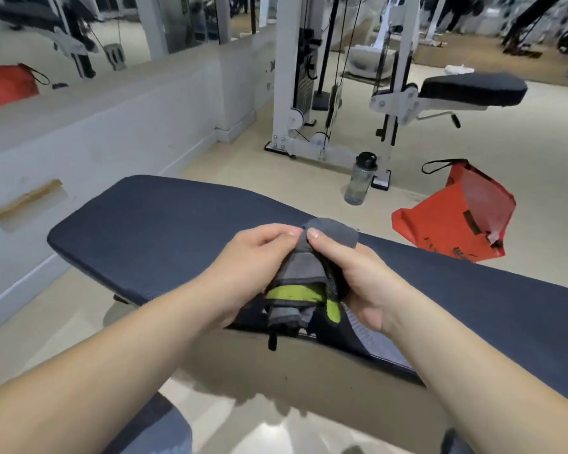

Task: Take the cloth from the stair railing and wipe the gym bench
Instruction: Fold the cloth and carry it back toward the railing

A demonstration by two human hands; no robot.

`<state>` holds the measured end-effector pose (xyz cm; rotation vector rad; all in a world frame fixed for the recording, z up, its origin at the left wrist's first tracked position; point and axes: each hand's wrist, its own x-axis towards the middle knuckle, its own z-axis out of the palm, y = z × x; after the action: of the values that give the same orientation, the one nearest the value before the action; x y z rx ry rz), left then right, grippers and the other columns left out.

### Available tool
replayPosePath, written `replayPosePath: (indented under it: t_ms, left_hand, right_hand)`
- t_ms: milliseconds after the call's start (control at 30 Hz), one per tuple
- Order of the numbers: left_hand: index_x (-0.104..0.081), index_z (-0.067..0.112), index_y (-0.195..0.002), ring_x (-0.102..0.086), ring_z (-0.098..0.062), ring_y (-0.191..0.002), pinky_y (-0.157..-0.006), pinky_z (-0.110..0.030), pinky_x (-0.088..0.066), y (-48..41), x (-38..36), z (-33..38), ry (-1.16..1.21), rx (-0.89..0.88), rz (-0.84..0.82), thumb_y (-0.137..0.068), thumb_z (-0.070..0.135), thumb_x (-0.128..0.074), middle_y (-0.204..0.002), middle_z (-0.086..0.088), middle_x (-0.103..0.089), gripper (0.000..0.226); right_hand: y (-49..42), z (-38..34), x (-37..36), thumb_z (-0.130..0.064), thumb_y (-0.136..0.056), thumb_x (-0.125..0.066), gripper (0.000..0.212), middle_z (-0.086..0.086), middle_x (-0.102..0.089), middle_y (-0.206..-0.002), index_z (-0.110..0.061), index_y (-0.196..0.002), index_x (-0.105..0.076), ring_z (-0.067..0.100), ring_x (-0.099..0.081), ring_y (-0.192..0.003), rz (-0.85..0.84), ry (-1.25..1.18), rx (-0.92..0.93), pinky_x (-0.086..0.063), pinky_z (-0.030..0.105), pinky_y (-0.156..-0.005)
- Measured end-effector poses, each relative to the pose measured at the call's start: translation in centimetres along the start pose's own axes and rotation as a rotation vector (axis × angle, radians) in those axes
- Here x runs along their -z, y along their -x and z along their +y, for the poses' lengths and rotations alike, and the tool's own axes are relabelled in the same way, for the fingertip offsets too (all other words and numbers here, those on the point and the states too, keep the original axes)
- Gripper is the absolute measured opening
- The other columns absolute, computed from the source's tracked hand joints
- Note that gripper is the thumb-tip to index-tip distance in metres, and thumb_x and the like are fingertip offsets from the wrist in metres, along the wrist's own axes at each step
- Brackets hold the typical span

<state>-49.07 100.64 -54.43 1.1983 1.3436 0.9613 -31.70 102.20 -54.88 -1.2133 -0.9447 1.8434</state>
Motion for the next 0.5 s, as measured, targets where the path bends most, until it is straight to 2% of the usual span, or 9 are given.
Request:
replayPosePath:
  t_ms: [67,100,167,200,300,400,500]
  left_hand:
    - [-0.073,0.023,-0.112,-0.068,-0.016,-0.072,-0.066,-0.036,-0.06,-3.8,0.2,0.3,0.073,0.081,-0.014,-0.103,0.023,-0.052,-0.093,-0.001,-0.073,0.024]
    - [-0.07,0.019,-0.116,-0.067,-0.019,-0.072,-0.07,-0.04,-0.062,-5.8,0.3,0.3,0.071,0.108,-0.023,-0.103,0.021,-0.054,-0.094,-0.007,-0.072,0.021]
    - [-0.068,0.018,-0.119,-0.07,-0.022,-0.083,-0.082,-0.045,-0.061,-10.0,0.1,0.0,0.034,0.128,-0.062,-0.099,0.026,-0.064,-0.104,-0.011,-0.075,0.021]
    - [-0.07,0.02,-0.117,-0.071,-0.02,-0.09,-0.087,-0.044,-0.06,-11.9,-0.2,-0.1,0.032,0.131,-0.086,-0.097,0.032,-0.068,-0.11,-0.009,-0.076,0.024]
    - [-0.069,0.024,-0.122,-0.072,-0.013,-0.108,-0.103,-0.041,-0.053,-15.8,-2.0,0.8,0.118,0.173,-0.073,-0.086,0.052,-0.075,-0.116,0.002,-0.077,0.047]
    - [-0.067,0.015,-0.127,-0.073,-0.014,-0.102,-0.105,-0.038,-0.051,-17.5,-4.2,3.5,0.281,0.267,-0.133,-0.087,0.046,-0.071,-0.107,0.001,-0.079,0.051]
    - [-0.066,0.004,-0.13,-0.07,-0.027,-0.115,-0.106,-0.041,-0.053,-18.0,-6.1,8.0,0.406,0.387,-0.198,-0.09,0.035,-0.068,-0.124,-0.015,-0.073,0.051]
  right_hand:
    - [-2.2,-1.5,1.6,-0.027,-0.097,-0.068,0.041,0.022,-0.076,-0.118,-0.002,-0.13,-0.068,0.035,-0.076,-0.103,0.008,-0.109,-0.06,-0.063,0.047,-0.088]
    - [-3.5,-2.4,2.5,-0.026,-0.097,-0.066,0.041,0.023,-0.076,-0.117,0.001,-0.127,-0.07,0.034,-0.077,-0.1,0.009,-0.14,-0.095,-0.063,0.046,-0.086]
    - [-6.1,-4.6,4.3,-0.029,-0.097,-0.062,0.038,0.022,-0.076,-0.117,0.002,-0.116,-0.076,0.032,-0.076,-0.098,0.002,-0.158,-0.144,-0.061,0.043,-0.091]
    - [-7.3,-5.7,5.2,-0.03,-0.097,-0.06,0.04,0.022,-0.076,-0.119,0.002,-0.115,-0.077,0.033,-0.075,-0.103,-0.007,-0.169,-0.162,-0.058,0.043,-0.096]
    - [-10.0,-8.9,7.7,-0.033,-0.096,-0.06,0.05,0.024,-0.069,-0.132,0.002,-0.131,-0.068,0.038,-0.062,-0.13,-0.028,-0.239,-0.178,-0.046,0.05,-0.112]
    - [-10.2,-12.1,9.6,-0.032,-0.095,-0.061,0.053,0.024,-0.065,-0.138,0.001,-0.137,-0.064,0.039,-0.056,-0.135,0.004,-0.356,-0.164,-0.041,0.051,-0.116]
    - [-8.2,-16.0,11.1,-0.031,-0.098,-0.058,0.049,0.023,-0.067,-0.136,0.001,-0.133,-0.066,0.039,-0.061,-0.13,0.03,-0.436,-0.18,-0.042,0.05,-0.115]
